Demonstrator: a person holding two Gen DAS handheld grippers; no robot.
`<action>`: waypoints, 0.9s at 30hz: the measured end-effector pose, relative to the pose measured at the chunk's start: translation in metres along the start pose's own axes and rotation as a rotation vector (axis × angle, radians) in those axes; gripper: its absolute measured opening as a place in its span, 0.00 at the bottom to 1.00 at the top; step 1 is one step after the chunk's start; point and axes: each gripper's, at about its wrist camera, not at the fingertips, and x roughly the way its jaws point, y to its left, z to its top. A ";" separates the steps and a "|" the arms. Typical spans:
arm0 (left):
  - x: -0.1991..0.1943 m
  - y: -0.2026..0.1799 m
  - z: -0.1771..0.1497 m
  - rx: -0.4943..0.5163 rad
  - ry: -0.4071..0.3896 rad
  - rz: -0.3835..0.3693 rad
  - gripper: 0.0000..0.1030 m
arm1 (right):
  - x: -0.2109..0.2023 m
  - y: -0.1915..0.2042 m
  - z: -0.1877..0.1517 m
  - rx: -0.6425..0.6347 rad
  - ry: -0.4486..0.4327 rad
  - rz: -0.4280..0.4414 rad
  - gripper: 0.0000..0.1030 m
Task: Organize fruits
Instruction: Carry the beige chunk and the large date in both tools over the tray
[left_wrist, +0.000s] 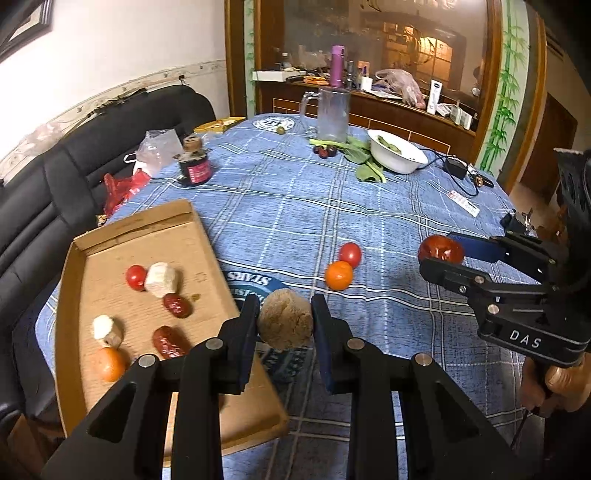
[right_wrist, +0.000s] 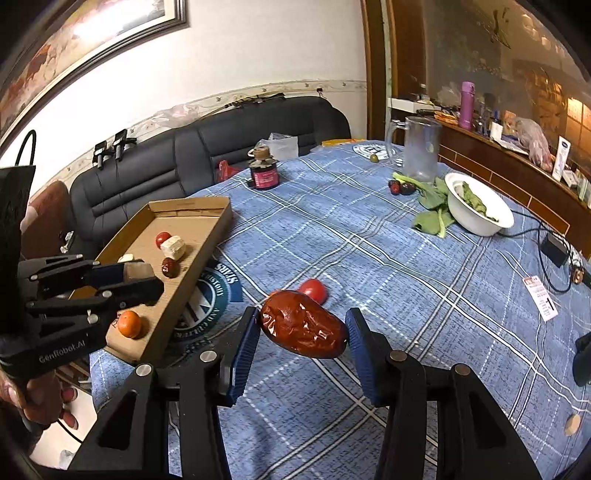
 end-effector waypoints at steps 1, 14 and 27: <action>-0.002 0.004 0.000 -0.007 -0.004 0.004 0.25 | 0.001 0.003 0.001 -0.003 0.001 0.004 0.47; -0.011 0.051 -0.002 -0.080 -0.015 0.065 0.25 | 0.018 0.050 0.025 -0.076 0.004 0.062 0.47; -0.009 0.086 -0.001 -0.117 -0.012 0.104 0.25 | 0.047 0.079 0.040 -0.100 0.043 0.111 0.47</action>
